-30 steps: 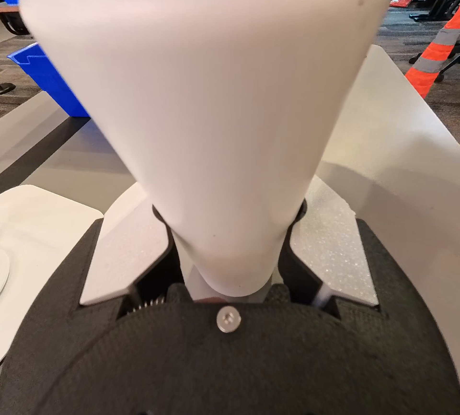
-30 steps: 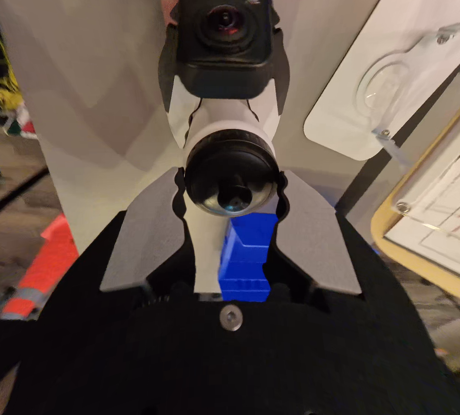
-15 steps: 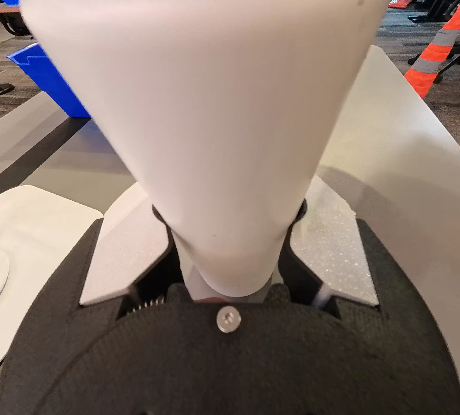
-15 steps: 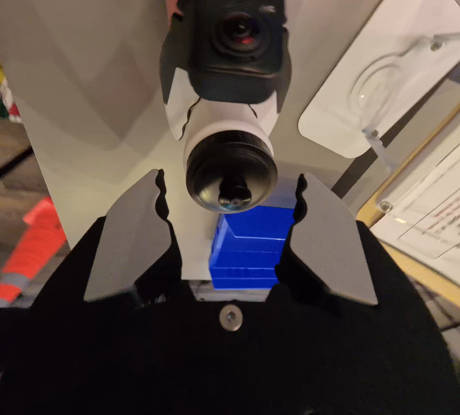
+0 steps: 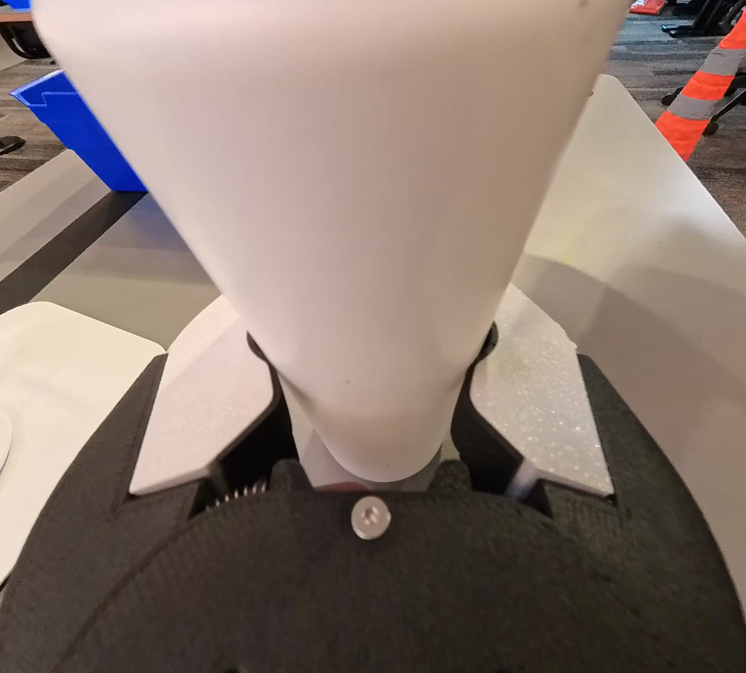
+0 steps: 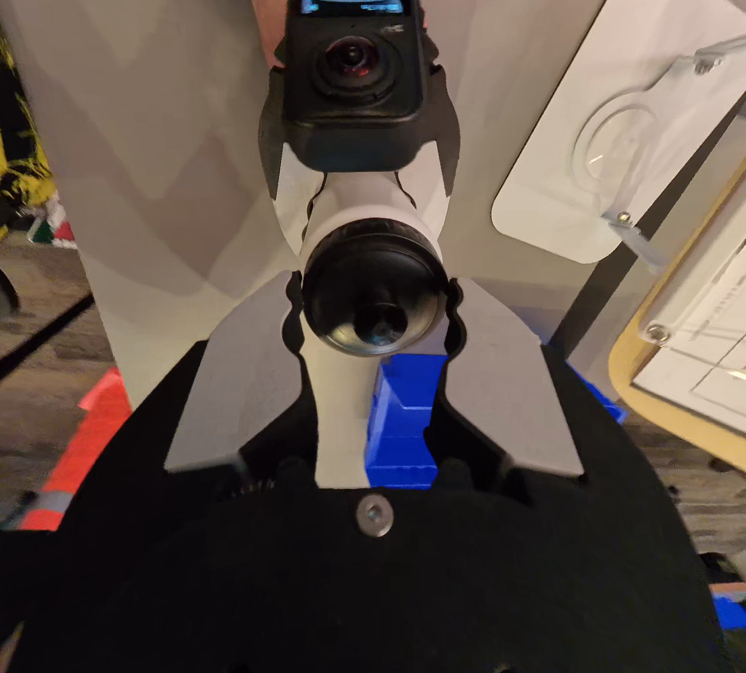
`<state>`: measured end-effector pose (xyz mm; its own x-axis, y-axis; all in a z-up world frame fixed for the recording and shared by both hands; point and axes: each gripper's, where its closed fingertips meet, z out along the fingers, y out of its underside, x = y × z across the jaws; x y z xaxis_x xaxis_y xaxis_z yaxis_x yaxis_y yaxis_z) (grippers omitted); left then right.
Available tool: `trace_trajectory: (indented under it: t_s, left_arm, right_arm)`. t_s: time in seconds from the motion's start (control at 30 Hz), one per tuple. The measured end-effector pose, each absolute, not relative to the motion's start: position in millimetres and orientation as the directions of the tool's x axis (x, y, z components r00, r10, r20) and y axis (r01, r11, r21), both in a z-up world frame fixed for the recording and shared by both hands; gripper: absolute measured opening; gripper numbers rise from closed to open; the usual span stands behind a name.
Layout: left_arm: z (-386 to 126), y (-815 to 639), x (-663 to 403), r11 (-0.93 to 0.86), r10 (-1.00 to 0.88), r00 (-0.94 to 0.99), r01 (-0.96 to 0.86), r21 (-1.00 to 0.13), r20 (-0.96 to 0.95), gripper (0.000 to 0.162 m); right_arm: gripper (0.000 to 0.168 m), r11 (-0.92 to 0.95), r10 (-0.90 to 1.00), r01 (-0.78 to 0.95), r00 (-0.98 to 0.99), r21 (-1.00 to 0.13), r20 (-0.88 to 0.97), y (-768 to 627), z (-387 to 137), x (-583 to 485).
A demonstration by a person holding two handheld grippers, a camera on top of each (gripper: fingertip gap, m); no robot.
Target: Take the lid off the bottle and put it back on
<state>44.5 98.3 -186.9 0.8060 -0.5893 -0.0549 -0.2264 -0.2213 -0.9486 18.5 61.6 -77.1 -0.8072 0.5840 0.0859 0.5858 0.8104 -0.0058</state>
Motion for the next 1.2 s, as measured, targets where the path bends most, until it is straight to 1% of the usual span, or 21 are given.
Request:
trace_trajectory:
  t_s: [0.1, 0.23, 0.3, 0.37, 0.4, 0.43, 0.47, 0.57, 0.6, 0.73, 0.83, 0.93, 1.0, 1.1, 1.2]
  left_arm:
    - [-187, 98, 44, -0.221, -0.591, 0.805, -0.224, -0.949, -0.053, 0.101]
    - [-187, 98, 45, -0.221, -0.591, 0.804, -0.227, -0.949, -0.055, 0.101]
    - [-187, 98, 44, -0.221, -0.592, 0.804, -0.226, -0.949, -0.054, 0.101]
    - [-187, 98, 44, -0.221, -0.592, 0.804, -0.226, -0.949, -0.053, 0.101]
    - [-187, 98, 44, -0.221, -0.592, 0.804, -0.225, -0.949, -0.053, 0.101]
    - [-187, 98, 44, -0.221, -0.592, 0.804, -0.225, -0.949, -0.053, 0.101]
    - [-187, 98, 44, -0.220, -0.593, 0.804, -0.226, -0.949, -0.054, 0.101]
    - [-187, 98, 44, -0.219, -0.594, 0.803, -0.225, -0.949, -0.053, 0.101]
    - [-187, 98, 44, -0.219, -0.594, 0.803, -0.225, -0.949, -0.053, 0.101]
    - [-187, 98, 45, -0.219, -0.593, 0.804, -0.225, -0.949, -0.054, 0.101]
    - [-187, 98, 44, -0.220, -0.591, 0.805, -0.224, -0.949, -0.053, 0.101]
    - [-187, 98, 44, -0.220, -0.591, 0.805, -0.224, -0.949, -0.053, 0.101]
    - [-187, 98, 45, -0.219, -0.592, 0.804, -0.224, -0.950, -0.054, 0.101]
    - [-187, 98, 44, -0.219, -0.592, 0.804, -0.223, -0.950, -0.052, 0.101]
    - [-187, 98, 45, -0.219, -0.593, 0.804, -0.224, -0.950, -0.053, 0.101]
  right_arm:
    - [0.069, 0.887, 0.451, 0.459, -0.884, 0.044, 0.120, 62, -79, 19]
    - [0.069, 0.948, 0.241, 0.268, -0.957, 0.169, 0.163, 64, -79, 20]
    - [0.069, 0.949, 0.218, 0.249, -0.961, 0.192, 0.167, 64, -80, 20]
    - [0.070, 0.940, 0.278, 0.303, -0.947, 0.157, 0.163, 63, -79, 18]
    - [0.074, 0.924, 0.343, 0.364, -0.925, 0.117, 0.164, 62, -78, 16]
    - [0.085, 0.898, 0.418, 0.434, -0.894, 0.073, 0.162, 62, -76, 13]
    - [0.089, 0.869, 0.486, 0.495, -0.862, 0.033, 0.144, 62, -74, 13]
    - [0.085, 0.769, 0.639, 0.636, -0.763, -0.062, 0.098, 64, -70, 15]
    - [0.086, 0.739, 0.674, 0.669, -0.736, -0.081, 0.066, 64, -71, 18]
    - [0.073, 0.691, 0.722, 0.719, -0.691, -0.070, 0.023, 66, -78, 24]
    - [0.073, 0.715, 0.699, 0.697, -0.714, -0.051, 0.038, 67, -81, 24]
    - [0.072, 0.768, 0.640, 0.640, -0.767, -0.011, 0.050, 68, -81, 25]
    - [0.072, 0.822, 0.567, 0.569, -0.821, 0.025, 0.059, 69, -81, 25]
    - [0.073, 0.916, 0.380, 0.387, -0.921, 0.103, 0.081, 71, -81, 24]
    - [0.072, 0.948, 0.205, 0.222, -0.974, 0.229, 0.097, 74, -80, 23]
